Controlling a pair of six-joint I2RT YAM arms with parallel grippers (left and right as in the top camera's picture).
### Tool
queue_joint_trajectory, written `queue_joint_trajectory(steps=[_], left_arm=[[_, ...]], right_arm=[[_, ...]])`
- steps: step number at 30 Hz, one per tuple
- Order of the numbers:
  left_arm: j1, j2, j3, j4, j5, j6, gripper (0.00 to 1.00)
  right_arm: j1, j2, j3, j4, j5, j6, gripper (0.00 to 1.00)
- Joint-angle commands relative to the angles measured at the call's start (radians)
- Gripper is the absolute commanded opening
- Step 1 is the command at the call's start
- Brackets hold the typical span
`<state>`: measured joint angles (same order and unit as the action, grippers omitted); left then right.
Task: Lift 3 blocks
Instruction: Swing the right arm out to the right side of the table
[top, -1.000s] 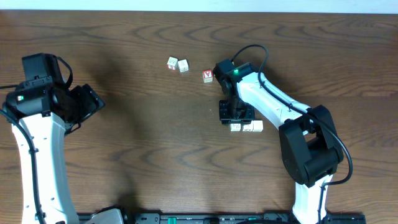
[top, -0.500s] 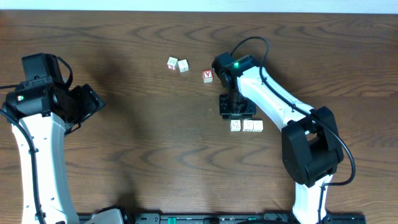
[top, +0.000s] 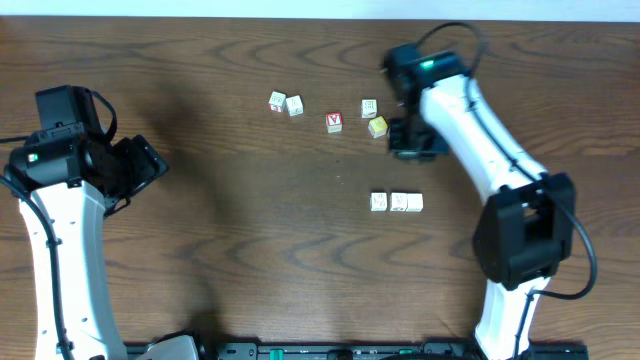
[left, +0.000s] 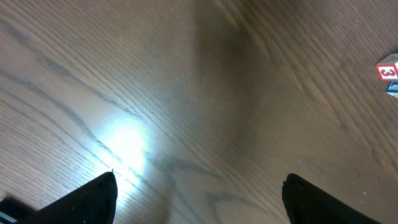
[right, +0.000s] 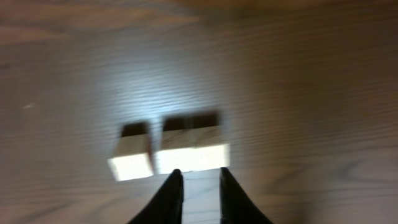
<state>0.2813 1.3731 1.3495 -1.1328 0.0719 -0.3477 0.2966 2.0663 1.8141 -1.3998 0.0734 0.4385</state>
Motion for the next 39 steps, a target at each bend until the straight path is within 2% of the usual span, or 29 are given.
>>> queue_joint_trajectory(steps=[1, 6, 9, 14, 21, 26, 30, 32, 33, 34, 35, 36, 37, 39], left_arm=[[0.005, 0.002, 0.010, -0.004, -0.005, -0.009, 0.85], [0.005, 0.002, 0.010, -0.004, -0.005, -0.009, 0.85], [0.005, 0.002, 0.010, -0.004, -0.005, -0.009, 0.85], [0.005, 0.002, 0.010, -0.004, -0.005, -0.009, 0.85], [0.005, 0.002, 0.010, -0.004, -0.005, -0.009, 0.85], [0.005, 0.002, 0.010, -0.004, -0.005, -0.009, 0.85], [0.005, 0.002, 0.010, -0.004, -0.005, -0.009, 0.85], [0.005, 0.002, 0.010, -0.004, -0.005, -0.009, 0.85], [0.005, 0.002, 0.010, -0.004, -0.005, -0.009, 0.85], [0.005, 0.002, 0.010, -0.004, -0.005, -0.009, 0.85], [0.005, 0.002, 0.010, -0.004, -0.005, -0.009, 0.85], [0.005, 0.002, 0.010, -0.004, -0.005, -0.009, 0.85], [0.005, 0.002, 0.010, -0.004, -0.005, -0.009, 0.85], [0.005, 0.002, 0.010, -0.004, -0.005, -0.009, 0.85]], right_arm=[[-0.092, 0.006, 0.005, -0.008, -0.054, -0.100, 0.15], [-0.243, 0.006, 0.003, -0.017, -0.225, -0.234, 0.16], [-0.323, 0.006, 0.003, -0.036, -0.293, -0.268, 0.16], [-0.436, 0.006, 0.003, -0.113, -0.299, -0.292, 0.02], [-0.528, -0.029, 0.001, -0.211, -0.299, -0.320, 0.01], [-0.531, -0.177, -0.087, -0.212, -0.280, -0.328, 0.02], [-0.531, -0.395, -0.277, -0.104, -0.274, -0.311, 0.04], [-0.532, -0.512, -0.387, -0.036, -0.242, -0.265, 0.12], [-0.533, -0.578, -0.452, 0.009, -0.219, -0.234, 0.27], [-0.533, -0.622, -0.499, 0.045, -0.207, -0.215, 0.57], [-0.533, -0.673, -0.553, 0.090, -0.203, -0.204, 0.81], [-0.533, -0.725, -0.611, 0.143, -0.204, -0.203, 0.95], [-0.533, -0.763, -0.653, 0.181, -0.205, -0.203, 0.99], [-0.533, -0.819, -0.719, 0.237, -0.206, -0.203, 0.99]])
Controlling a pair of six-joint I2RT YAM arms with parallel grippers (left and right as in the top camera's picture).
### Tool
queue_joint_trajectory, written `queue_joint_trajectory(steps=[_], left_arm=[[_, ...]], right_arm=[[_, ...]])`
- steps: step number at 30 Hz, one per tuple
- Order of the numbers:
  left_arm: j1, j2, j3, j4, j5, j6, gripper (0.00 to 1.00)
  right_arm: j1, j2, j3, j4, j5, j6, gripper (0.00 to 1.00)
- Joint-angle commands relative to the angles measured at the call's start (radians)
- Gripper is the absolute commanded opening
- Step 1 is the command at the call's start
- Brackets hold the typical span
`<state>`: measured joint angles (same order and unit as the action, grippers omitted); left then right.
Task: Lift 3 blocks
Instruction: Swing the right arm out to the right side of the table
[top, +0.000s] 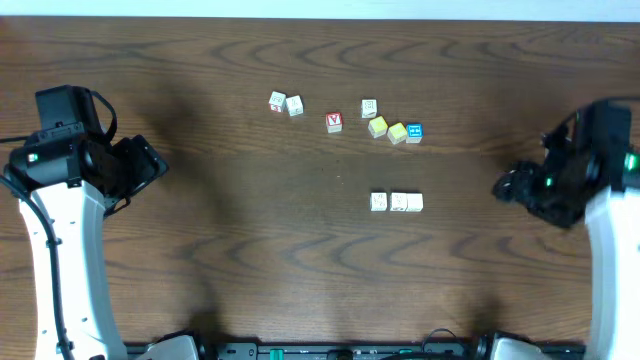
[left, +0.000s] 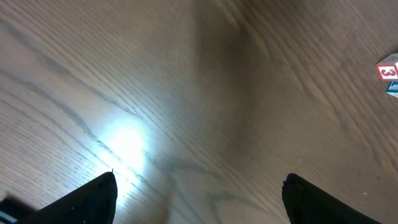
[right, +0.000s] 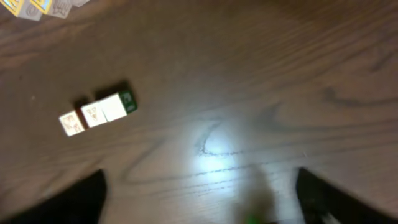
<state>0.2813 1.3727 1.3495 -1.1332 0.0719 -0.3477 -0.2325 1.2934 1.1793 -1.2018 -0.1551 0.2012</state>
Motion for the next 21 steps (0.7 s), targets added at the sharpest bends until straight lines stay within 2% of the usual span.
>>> queue_joint_trajectory(steps=[1, 21], left_arm=[[0.005, 0.002, 0.010, -0.003, -0.005, -0.009, 0.85], [0.005, 0.002, 0.010, -0.003, -0.005, -0.009, 0.85]], right_arm=[[-0.003, -0.064, -0.105, 0.057, 0.023, 0.035, 0.99], [-0.002, -0.074, -0.135, 0.164, 0.013, 0.039, 0.99]])
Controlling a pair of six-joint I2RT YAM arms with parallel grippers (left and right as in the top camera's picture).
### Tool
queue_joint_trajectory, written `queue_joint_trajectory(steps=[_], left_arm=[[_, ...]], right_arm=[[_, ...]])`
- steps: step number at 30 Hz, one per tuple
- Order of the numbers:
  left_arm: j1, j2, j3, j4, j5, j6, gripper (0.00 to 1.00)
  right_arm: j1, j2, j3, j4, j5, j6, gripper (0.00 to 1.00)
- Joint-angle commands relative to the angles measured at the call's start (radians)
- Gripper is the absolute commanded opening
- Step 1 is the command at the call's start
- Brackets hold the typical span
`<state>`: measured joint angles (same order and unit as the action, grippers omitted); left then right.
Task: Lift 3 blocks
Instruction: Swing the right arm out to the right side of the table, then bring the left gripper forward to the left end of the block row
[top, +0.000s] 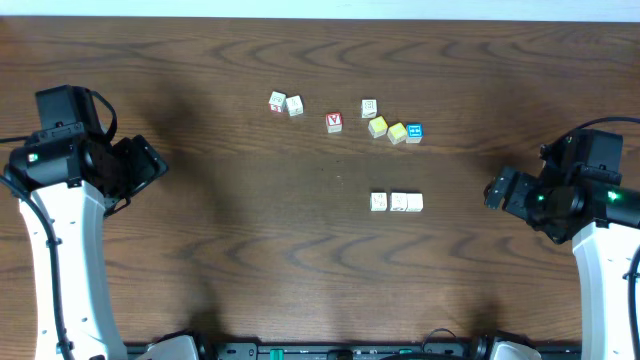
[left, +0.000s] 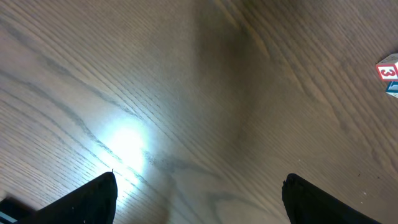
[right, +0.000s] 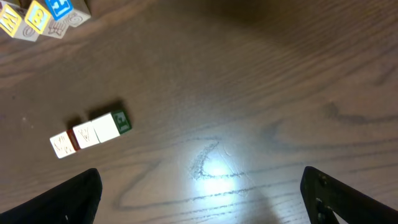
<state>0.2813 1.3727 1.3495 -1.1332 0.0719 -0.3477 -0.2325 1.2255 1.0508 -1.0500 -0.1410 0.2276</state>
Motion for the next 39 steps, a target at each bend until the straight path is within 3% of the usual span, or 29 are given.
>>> queue_joint_trajectory(steps=[1, 3, 6, 8, 10, 13, 14, 18, 25, 28, 32, 36, 39], left_arm=[[0.005, 0.002, 0.010, -0.003, -0.005, -0.009, 0.85], [0.005, 0.002, 0.010, -0.003, -0.005, -0.009, 0.85], [0.005, 0.002, 0.010, -0.003, -0.005, -0.009, 0.85], [0.005, 0.002, 0.010, -0.003, -0.005, -0.009, 0.85], [0.005, 0.002, 0.010, -0.003, -0.005, -0.009, 0.85], [0.005, 0.002, 0.010, -0.002, -0.005, -0.010, 0.85], [0.005, 0.002, 0.010, 0.025, -0.005, -0.013, 0.85], [0.005, 0.002, 0.010, 0.135, -0.002, -0.021, 0.85], [0.004, 0.002, 0.010, 0.129, 0.021, -0.024, 0.85], [0.002, 0.004, 0.000, 0.102, 0.189, -0.023, 0.85], [-0.041, 0.020, -0.038, 0.114, 0.429, 0.072, 0.85], [-0.134, 0.058, -0.085, 0.114, 0.501, 0.127, 0.84], [-0.217, 0.095, -0.105, 0.114, 0.584, 0.179, 0.76]], right_arm=[[-0.002, -0.006, -0.014, 0.023, -0.014, 0.012, 0.99], [-0.002, 0.000, -0.039, 0.055, -0.048, 0.011, 0.94], [-0.002, 0.016, -0.085, 0.120, -0.119, -0.004, 0.74], [-0.002, 0.029, -0.113, 0.161, -0.186, -0.024, 0.71], [-0.002, 0.041, -0.128, 0.187, -0.209, -0.026, 0.77], [-0.002, 0.052, -0.147, 0.225, -0.208, -0.026, 0.98], [-0.002, 0.053, -0.153, 0.234, -0.208, -0.025, 0.99], [-0.002, 0.054, -0.168, 0.246, -0.208, -0.026, 0.99], [-0.002, 0.054, -0.169, 0.252, -0.208, -0.013, 0.99], [-0.002, 0.055, -0.169, 0.251, -0.208, -0.011, 0.99], [-0.001, 0.065, -0.169, 0.254, -0.209, -0.007, 0.87], [-0.002, 0.097, -0.169, 0.249, -0.219, 0.004, 0.86], [-0.001, 0.129, -0.169, 0.244, -0.233, 0.003, 0.83]])
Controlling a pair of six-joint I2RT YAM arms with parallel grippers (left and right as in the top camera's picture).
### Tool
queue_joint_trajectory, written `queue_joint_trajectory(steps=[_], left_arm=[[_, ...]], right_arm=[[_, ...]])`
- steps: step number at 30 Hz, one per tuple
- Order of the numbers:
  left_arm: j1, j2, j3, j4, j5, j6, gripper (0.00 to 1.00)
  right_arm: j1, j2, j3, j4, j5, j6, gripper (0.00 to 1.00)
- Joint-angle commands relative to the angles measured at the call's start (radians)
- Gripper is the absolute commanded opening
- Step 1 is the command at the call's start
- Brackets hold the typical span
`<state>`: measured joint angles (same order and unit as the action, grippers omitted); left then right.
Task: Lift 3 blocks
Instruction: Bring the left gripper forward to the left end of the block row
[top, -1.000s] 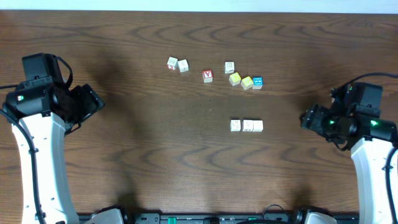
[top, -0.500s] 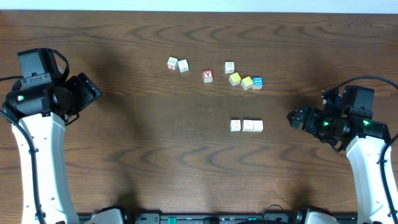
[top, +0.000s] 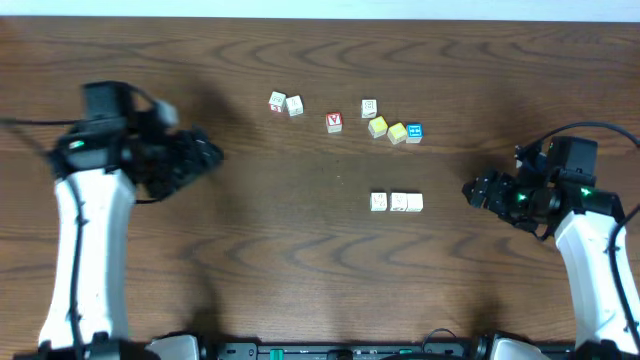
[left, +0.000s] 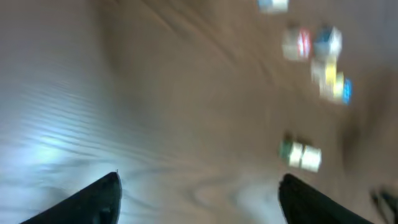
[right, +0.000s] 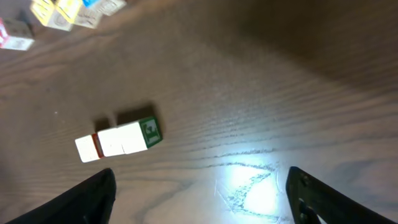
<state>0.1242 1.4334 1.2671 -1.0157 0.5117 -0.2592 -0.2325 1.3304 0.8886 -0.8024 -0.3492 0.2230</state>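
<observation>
Three pale blocks (top: 396, 202) lie in a touching row on the brown table (top: 300, 270); the right wrist view shows the row (right: 118, 140) with a green face at its right end. My right gripper (top: 480, 190) hangs open to the right of it, its fingers (right: 99, 193) wide apart around nothing. My left gripper (top: 203, 155) is open at centre left, far from the row. Its wrist view is blurred, with the row of blocks (left: 300, 154) at the right and the gripper (left: 199, 193) empty.
Several loose blocks lie at the back: a white pair (top: 285, 103), a red one (top: 334, 122), a white one (top: 369, 107), two yellow ones (top: 387, 129) and a blue one (top: 414, 132).
My left arm has swung from the far left edge toward the table's middle, and its view now takes in the blocks. My right gripper has shifted slightly left, closer to the row.
At first my right gripper stood among the back blocks with its fingers close together, the left arm parked at the far left. Then the right arm was back at the right edge, open, with a yellow and a blue block uncovered. Now both open grippers are nearer the row.
</observation>
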Motion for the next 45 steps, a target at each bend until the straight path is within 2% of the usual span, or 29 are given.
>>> queue_joint_trajectory(steps=[1, 2, 4, 7, 9, 11, 13, 15, 18, 22, 24, 27, 30, 36, 40, 45], left_arm=[[-0.091, 0.050, -0.023, -0.003, 0.179, 0.127, 0.73], [-0.122, 0.064, -0.023, -0.002, 0.204, 0.157, 0.68], [-0.186, 0.094, -0.023, 0.013, 0.206, 0.162, 0.52], [-0.252, 0.138, -0.023, 0.036, 0.206, 0.162, 0.38], [-0.283, 0.168, -0.023, 0.053, 0.207, 0.161, 0.32], [-0.311, 0.205, -0.023, 0.065, 0.207, 0.161, 0.29], [-0.336, 0.241, -0.023, 0.072, 0.208, 0.162, 0.25], [-0.362, 0.281, -0.023, 0.081, 0.219, 0.162, 0.14], [-0.403, 0.341, -0.023, 0.109, 0.275, 0.167, 0.08], [-0.451, 0.386, -0.023, 0.138, 0.362, 0.257, 0.08], [-0.472, 0.388, -0.023, 0.139, 0.406, 0.322, 0.08], [-0.485, 0.382, -0.023, 0.138, 0.408, 0.353, 0.07], [-0.476, 0.382, -0.023, 0.126, 0.407, 0.352, 0.07], [-0.425, 0.353, -0.041, 0.084, 0.328, 0.351, 0.07], [-0.388, 0.262, -0.107, 0.141, 0.323, 0.323, 0.07], [-0.372, 0.076, -0.234, 0.276, 0.257, 0.198, 0.07]], right_arm=[[-0.001, 0.035, -0.006, -0.003, -0.027, 0.008, 0.81], [-0.002, 0.047, -0.006, -0.003, -0.026, 0.008, 0.79], [-0.002, 0.064, -0.006, -0.001, -0.026, 0.008, 0.76], [-0.002, 0.076, -0.006, -0.001, -0.034, 0.008, 0.74], [-0.002, 0.076, -0.006, 0.001, -0.035, 0.009, 0.67], [-0.002, 0.076, -0.006, 0.007, -0.047, 0.009, 0.47], [-0.002, 0.076, -0.006, 0.012, -0.067, 0.008, 0.43], [-0.001, 0.077, -0.006, 0.020, -0.071, 0.008, 0.40], [-0.001, 0.083, -0.006, 0.029, -0.071, 0.008, 0.32], [-0.001, 0.109, -0.006, 0.024, -0.073, 0.005, 0.25], [-0.001, 0.138, -0.006, 0.022, -0.086, -0.008, 0.18], [-0.002, 0.195, -0.006, 0.023, -0.147, -0.070, 0.14], [-0.002, 0.253, -0.006, 0.023, -0.184, -0.104, 0.08], [-0.002, 0.288, 0.011, 0.017, -0.195, -0.128, 0.07], [-0.002, 0.288, 0.065, -0.009, -0.195, -0.131, 0.07], [-0.002, 0.288, 0.099, 0.034, -0.210, -0.101, 0.04]])
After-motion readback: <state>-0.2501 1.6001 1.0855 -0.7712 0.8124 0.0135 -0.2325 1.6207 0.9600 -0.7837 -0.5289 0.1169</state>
